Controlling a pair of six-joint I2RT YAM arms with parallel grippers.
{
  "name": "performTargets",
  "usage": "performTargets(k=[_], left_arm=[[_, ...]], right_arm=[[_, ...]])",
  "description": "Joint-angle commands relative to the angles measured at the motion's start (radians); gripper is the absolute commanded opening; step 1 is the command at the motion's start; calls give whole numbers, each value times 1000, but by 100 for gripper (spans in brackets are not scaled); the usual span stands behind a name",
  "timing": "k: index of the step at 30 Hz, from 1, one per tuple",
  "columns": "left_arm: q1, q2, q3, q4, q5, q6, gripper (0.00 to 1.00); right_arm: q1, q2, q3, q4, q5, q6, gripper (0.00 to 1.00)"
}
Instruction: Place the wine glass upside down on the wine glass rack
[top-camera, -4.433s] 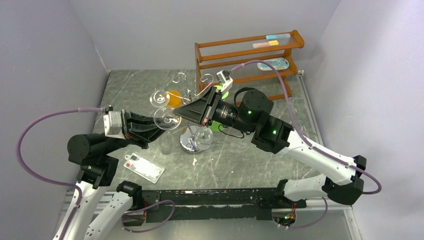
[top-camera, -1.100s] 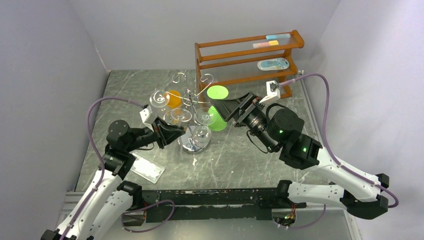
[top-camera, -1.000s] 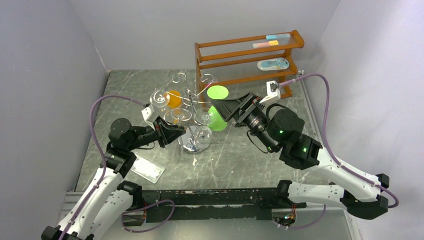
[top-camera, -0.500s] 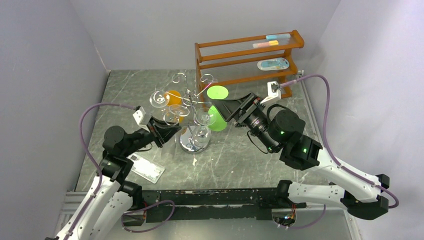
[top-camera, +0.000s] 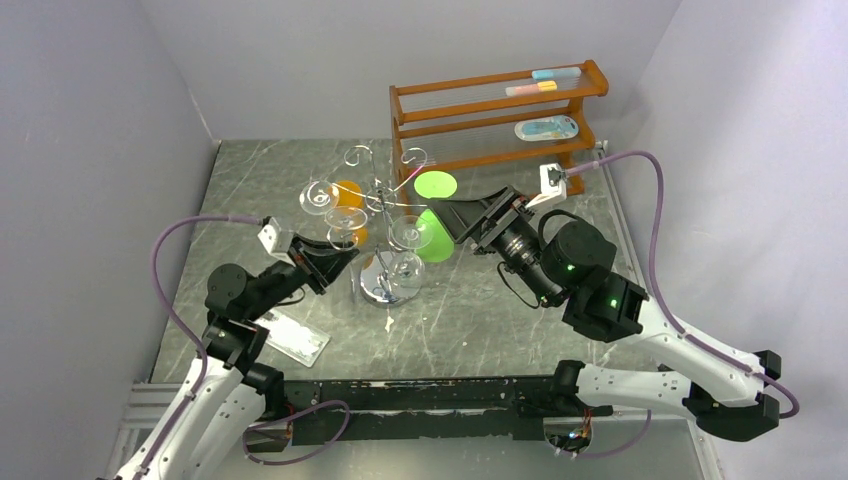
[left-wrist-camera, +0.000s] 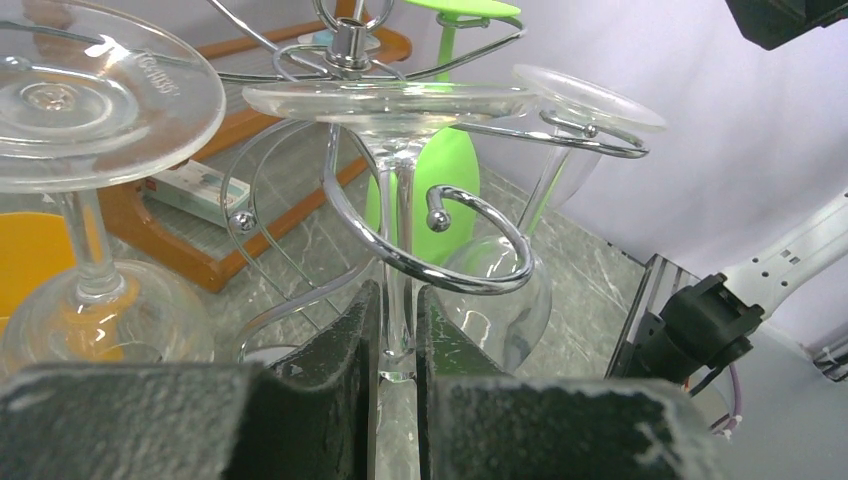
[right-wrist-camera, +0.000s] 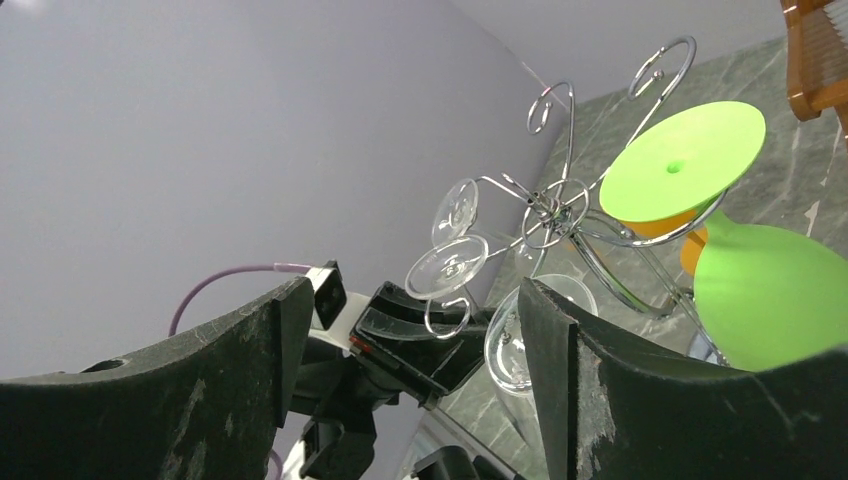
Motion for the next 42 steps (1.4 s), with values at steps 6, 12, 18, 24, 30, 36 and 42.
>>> performTargets(k=[6,12,18,24,30,36,42], left_arm=[[1,-81,-51,121,-62,6,5],[1,-183,-121,187,-59,-24,5],[1,-173,-99,125,35,43,5],[1,-129,-38,-18,96,182,5],[1,-80,-25,-45,78,191,10],[1,-23,-3,-87,54,131,40],[1,-55,-12,-113,48,63,54]], right_arm=[[3,-25,-23,26,34,-6,79],[3,-38,-31,40,17,0,78],[3,-48,-35,34,27,1,78],[3,-51,-43,34,27,7,78],[3,-55,-48,32,28,9,78],[3,-65,-53,25,42,10,78],[3,-70,-47,18,51,-5,79]])
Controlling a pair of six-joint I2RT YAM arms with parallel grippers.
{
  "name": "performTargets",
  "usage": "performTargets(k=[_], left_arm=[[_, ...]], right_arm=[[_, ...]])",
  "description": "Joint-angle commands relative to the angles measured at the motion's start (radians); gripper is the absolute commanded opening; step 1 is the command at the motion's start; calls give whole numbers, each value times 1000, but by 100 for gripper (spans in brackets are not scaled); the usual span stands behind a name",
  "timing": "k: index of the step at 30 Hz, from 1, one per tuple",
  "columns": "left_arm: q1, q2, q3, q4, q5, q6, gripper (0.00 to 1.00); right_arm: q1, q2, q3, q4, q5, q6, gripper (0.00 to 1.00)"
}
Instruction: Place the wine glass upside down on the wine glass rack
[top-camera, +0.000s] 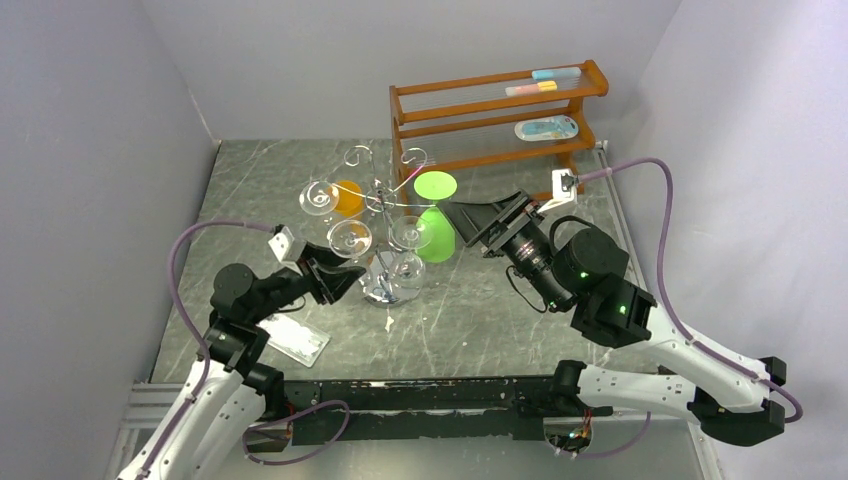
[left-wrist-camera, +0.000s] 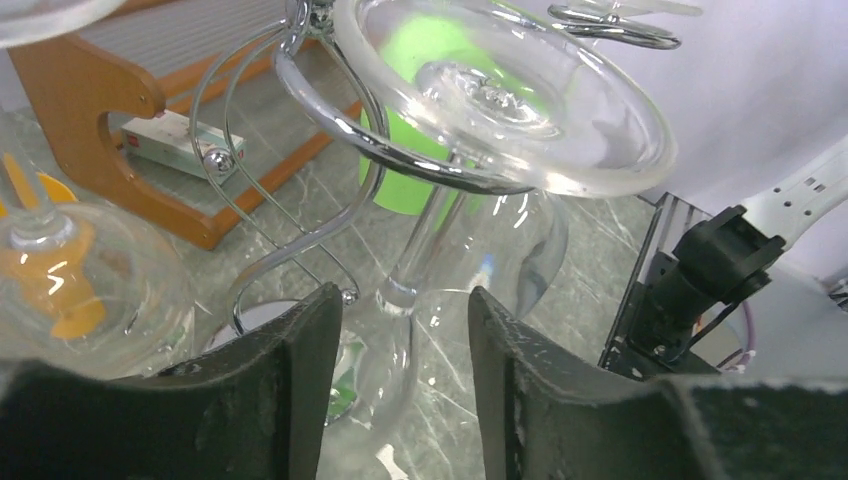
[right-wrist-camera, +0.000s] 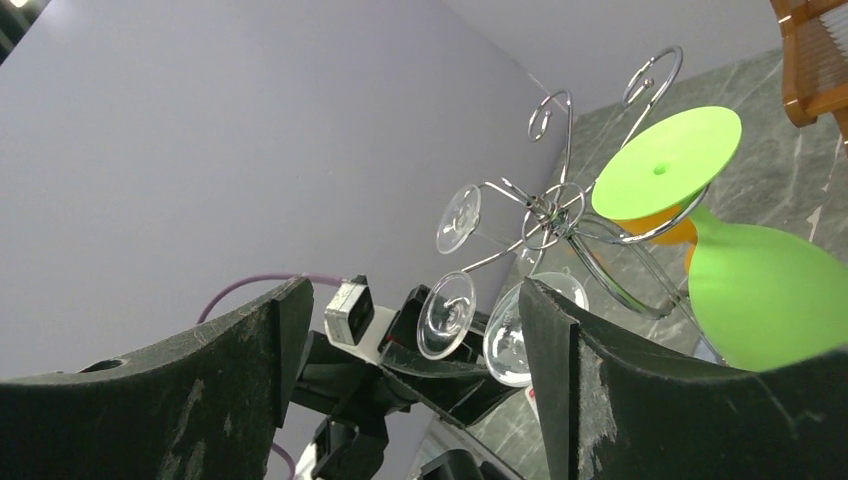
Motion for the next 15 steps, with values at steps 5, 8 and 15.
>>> performTargets(k=[5,8,15], left_arm=[[1,-114,44,-163,-68,-21,75],[1,-143,96,-305,-159,-64,86],[1,-227,222,-596,-297,-96,91]], right_arm=[[3,-27,6,-38,90,-37,81],[3,-38,8,-89,156,-72,81],[3,-6,38,-290,497,-203,81]])
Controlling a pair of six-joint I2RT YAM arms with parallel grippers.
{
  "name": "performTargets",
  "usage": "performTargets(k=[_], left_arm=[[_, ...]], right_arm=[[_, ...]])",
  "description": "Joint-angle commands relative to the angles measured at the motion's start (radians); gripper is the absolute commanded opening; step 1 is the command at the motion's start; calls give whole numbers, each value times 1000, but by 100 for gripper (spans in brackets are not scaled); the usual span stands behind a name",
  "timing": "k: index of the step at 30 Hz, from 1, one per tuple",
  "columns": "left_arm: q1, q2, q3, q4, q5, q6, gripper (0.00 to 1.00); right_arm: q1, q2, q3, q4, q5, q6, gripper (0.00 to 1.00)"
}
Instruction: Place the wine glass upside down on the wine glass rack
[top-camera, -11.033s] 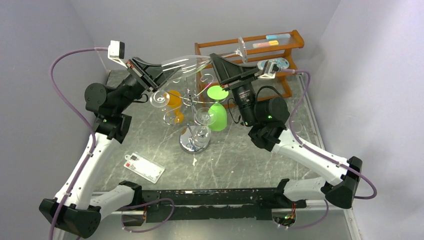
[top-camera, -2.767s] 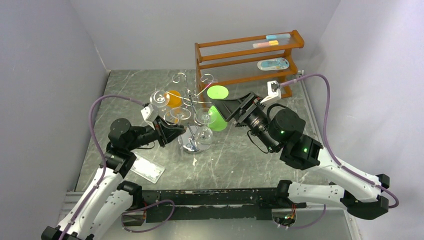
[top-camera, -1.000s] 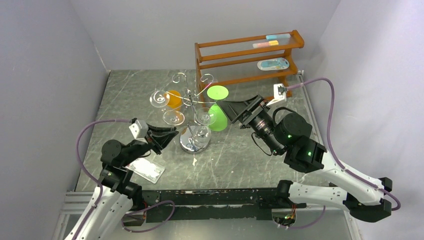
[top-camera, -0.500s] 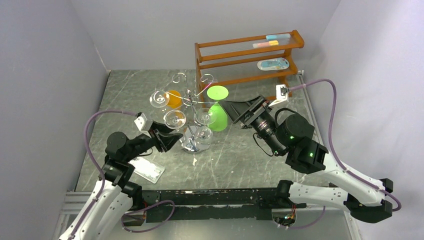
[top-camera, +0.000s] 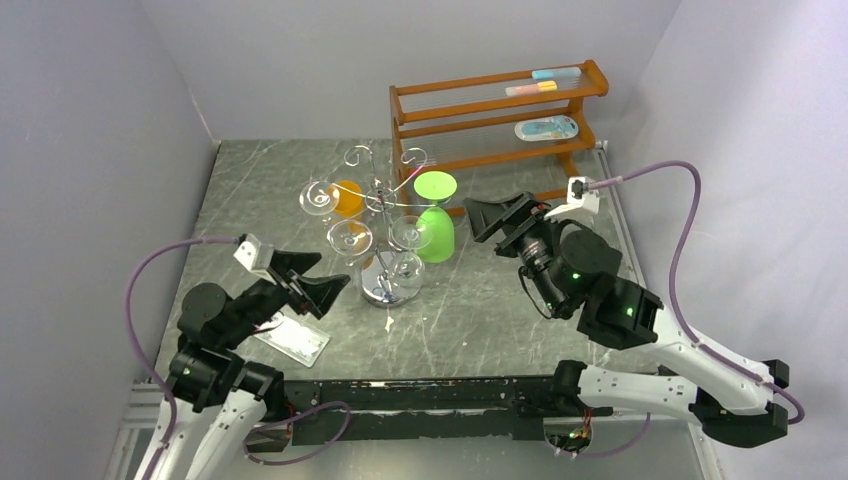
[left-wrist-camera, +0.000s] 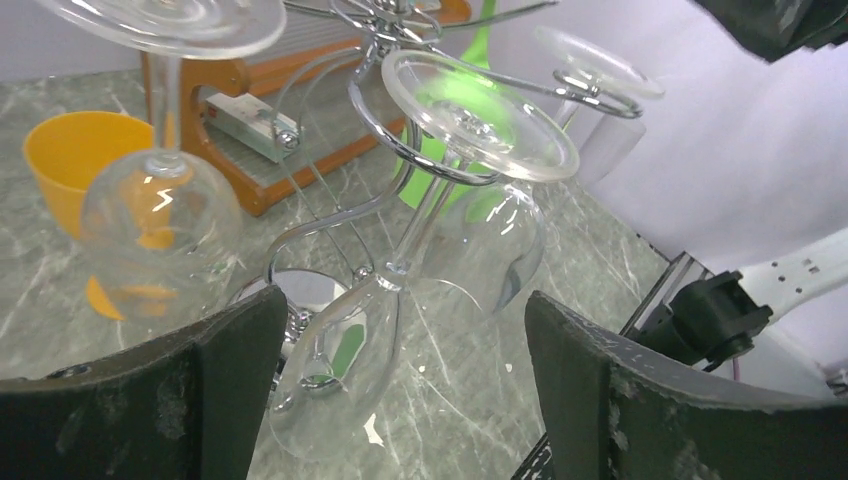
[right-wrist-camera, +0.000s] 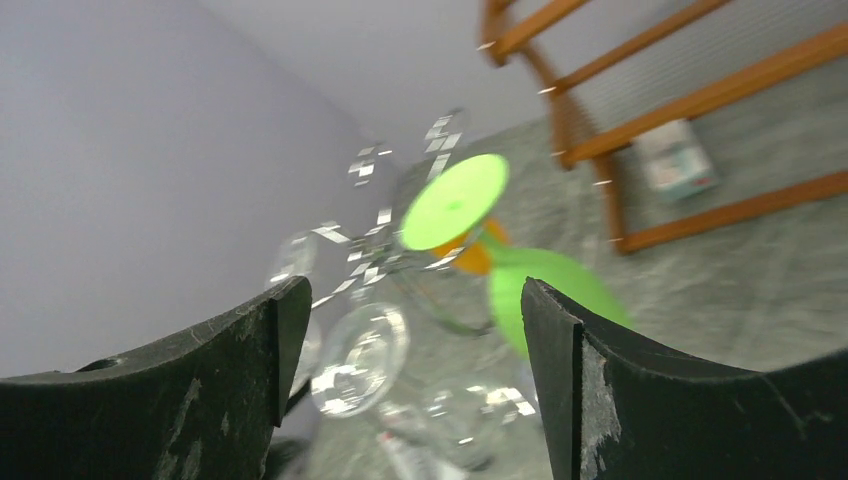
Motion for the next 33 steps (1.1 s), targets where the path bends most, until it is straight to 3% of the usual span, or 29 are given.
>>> performTargets(k=[1,5,8,12,18,24,27,33], left_arm=[[1,-36,118,-271,-153,-11,90],[1,-11,256,-446,-313,19,88],[1,-8,330,-488,-400,16,88],[1,9,410,-479,-534,8,88],[1,82,482,-400,-629,61,88],[2,211,574,-386,-605,114,97],[1,244,582,-345,-520,159,97],[2,280,572,-267,-403,102,97]], right_arm=[[4,38,68,-196,356,-86,80],[-9,133,190,-521,582,36,79],[-59,139,196,-540,588,-20,79],[-300,122,157,-436,391,-179,79],[-630,257,153,-489,33,-172,77],[-776,267,71,-491,-60,-151,67],[-803,256,55,-512,-72,-150,67],[-812,227,45,-553,-59,-126,63]])
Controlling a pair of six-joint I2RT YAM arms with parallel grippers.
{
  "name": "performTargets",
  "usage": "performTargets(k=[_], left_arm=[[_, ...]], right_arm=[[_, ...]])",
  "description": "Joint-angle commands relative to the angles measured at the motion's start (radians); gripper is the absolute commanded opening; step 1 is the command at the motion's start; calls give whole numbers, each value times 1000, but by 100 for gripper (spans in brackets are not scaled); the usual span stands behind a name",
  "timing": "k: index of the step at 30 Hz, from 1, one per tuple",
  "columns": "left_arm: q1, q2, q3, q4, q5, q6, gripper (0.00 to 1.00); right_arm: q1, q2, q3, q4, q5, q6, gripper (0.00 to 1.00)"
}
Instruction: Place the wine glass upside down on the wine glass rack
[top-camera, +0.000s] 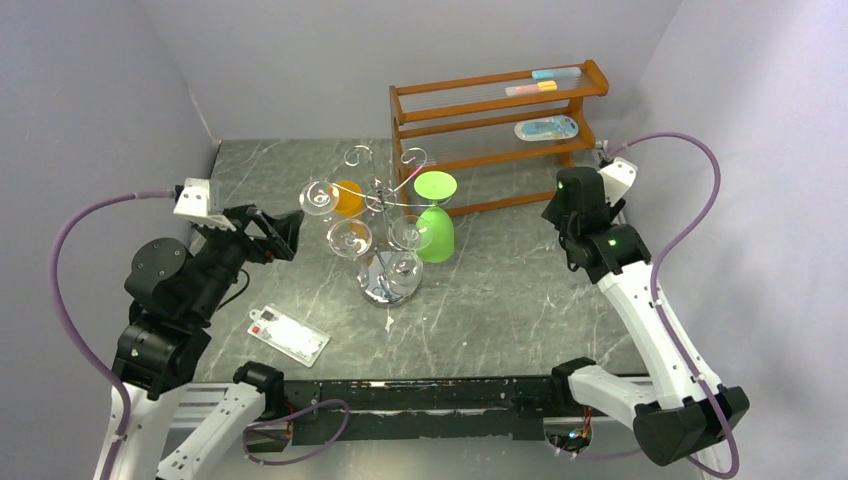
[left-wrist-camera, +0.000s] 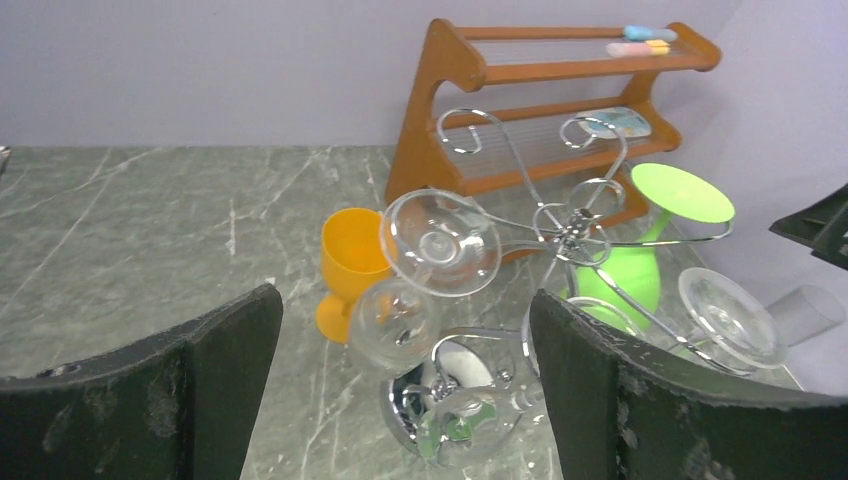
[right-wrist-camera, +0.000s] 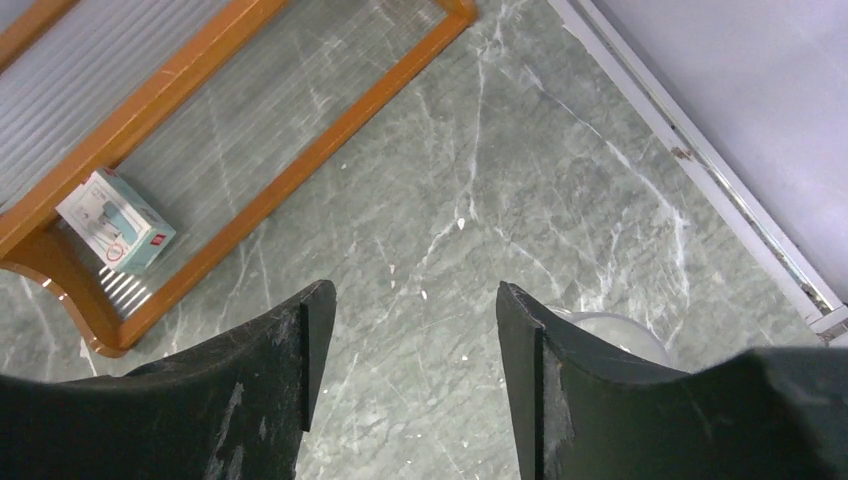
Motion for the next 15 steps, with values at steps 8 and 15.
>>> performTargets(k=[8,15], left_arm=[[2,52,-28,203,201,-45,94],[2,69,-34,202,145,-66,93]], right_arm=[[-13,-76,-77,-141,118,153,61],[-13,-58,-150,-126,63,192,52]])
